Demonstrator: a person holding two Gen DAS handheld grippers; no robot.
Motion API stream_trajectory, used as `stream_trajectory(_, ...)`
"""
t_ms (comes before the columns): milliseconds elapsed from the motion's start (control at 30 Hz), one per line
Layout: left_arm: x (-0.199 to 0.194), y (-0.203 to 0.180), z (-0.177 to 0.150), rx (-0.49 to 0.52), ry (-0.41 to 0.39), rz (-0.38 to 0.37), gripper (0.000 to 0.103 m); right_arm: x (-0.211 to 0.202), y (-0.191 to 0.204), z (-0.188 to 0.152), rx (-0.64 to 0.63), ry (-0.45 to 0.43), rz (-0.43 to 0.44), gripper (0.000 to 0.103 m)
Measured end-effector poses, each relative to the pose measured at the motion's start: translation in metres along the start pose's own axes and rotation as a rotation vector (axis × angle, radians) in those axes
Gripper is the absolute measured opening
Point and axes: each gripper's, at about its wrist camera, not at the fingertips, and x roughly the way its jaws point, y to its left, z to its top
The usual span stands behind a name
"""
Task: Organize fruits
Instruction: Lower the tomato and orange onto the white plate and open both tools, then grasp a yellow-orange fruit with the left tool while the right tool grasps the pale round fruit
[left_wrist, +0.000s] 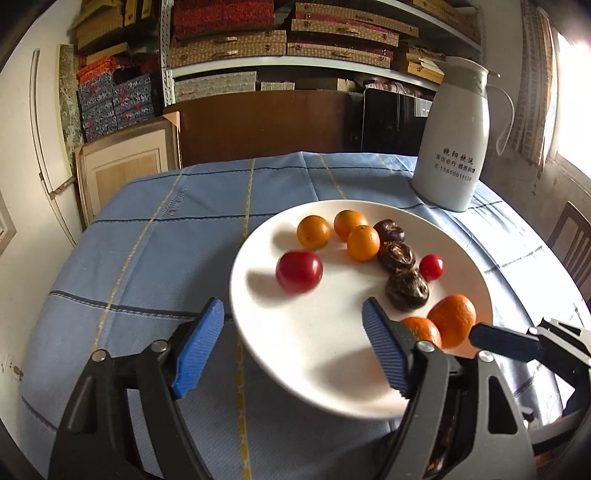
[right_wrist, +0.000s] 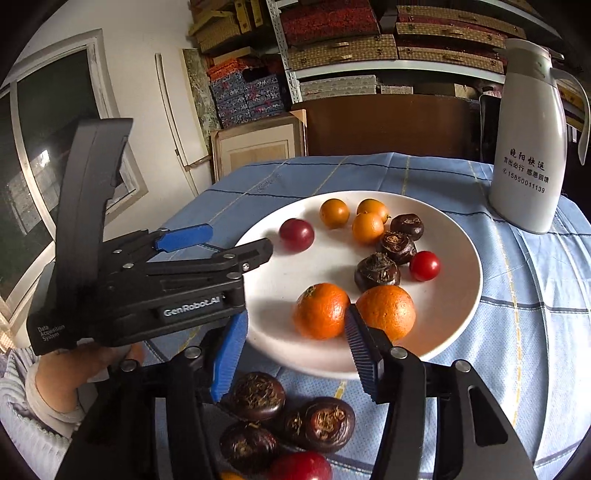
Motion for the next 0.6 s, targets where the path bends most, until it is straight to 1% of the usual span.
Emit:
stream_trajectory(167, -0.011, -0.004, -0.018, 0.021, 0.007, 0.010, 0.082, -0.016, -0.008, -0.012, 0.035, -0.018, -0.009, 0.057)
stream_trajectory(267, -0.015, -0.014, -0.032, 0.054, 0.024, 0.003, 0.086, -0.028, -0.020, -0.021, 0.081, -0.037, -0.012, 0.062)
stream_trajectory(433, -0.030, -0.032, -0.054, 0.125, 0.030, -0.016, 0.093, -0.049, -0.043, -0.037, 0.187, -0.063, -0.016, 0.068)
stream_trajectory(467, -0.033, -0.036, -0.059, 0.140, 0.032, -0.015, 0.095, -0.052, -0.047, -0.040, 0.208, -0.069, -0.015, 0.069)
stream_trajectory(600, -0.042, -0.044, -0.074, 0.173, 0.034, 0.004, 0.098, -0.060, -0.056, -0.051, 0.263, -0.072, -0.009, 0.071)
